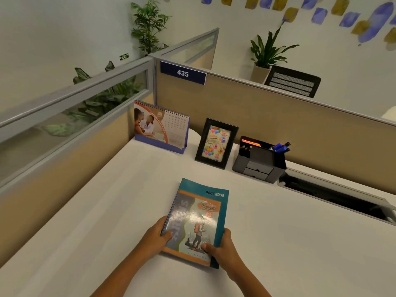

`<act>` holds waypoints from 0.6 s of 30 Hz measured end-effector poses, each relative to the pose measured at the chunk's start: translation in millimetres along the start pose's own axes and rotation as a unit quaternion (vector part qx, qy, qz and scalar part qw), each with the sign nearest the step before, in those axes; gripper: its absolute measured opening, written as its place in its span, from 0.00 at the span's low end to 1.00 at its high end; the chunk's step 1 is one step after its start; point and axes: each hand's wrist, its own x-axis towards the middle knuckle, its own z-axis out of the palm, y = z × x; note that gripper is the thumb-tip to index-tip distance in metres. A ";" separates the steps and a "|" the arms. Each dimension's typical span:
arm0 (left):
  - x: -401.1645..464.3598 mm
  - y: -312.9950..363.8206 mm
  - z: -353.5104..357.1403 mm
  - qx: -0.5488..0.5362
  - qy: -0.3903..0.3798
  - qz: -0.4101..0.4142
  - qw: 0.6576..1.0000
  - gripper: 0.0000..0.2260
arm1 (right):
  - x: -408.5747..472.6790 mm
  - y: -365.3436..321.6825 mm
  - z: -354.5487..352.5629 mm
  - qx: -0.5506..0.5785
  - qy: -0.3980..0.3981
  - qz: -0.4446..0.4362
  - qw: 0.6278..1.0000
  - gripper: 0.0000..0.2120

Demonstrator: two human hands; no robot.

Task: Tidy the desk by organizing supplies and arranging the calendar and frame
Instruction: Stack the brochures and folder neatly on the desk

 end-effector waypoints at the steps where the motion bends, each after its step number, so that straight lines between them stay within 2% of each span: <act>1: 2.3 -2.7 -13.7 0.003 0.012 0.001 1.000 0.21 | 5.3 -6.4 14.0 -0.005 0.001 -0.003 1.000 0.26; 6: 11.9 -15.6 -91.0 0.022 0.072 0.007 0.997 0.17 | 37.2 -42.4 90.8 -0.084 0.025 -0.030 0.996 0.28; 9: 25.2 -31.7 -138.7 0.086 0.130 -0.007 0.988 0.15 | 55.4 -66.3 134.6 -0.145 0.016 -0.063 0.987 0.29; 13: 42.9 -39.8 -182.3 0.216 0.190 -0.055 0.956 0.15 | 79.0 -87.8 178.5 -0.244 0.013 -0.075 0.967 0.32; 18: 63.2 -37.8 -214.5 0.343 0.219 -0.057 0.912 0.12 | 98.7 -114.7 217.9 -0.287 0.022 -0.078 0.954 0.30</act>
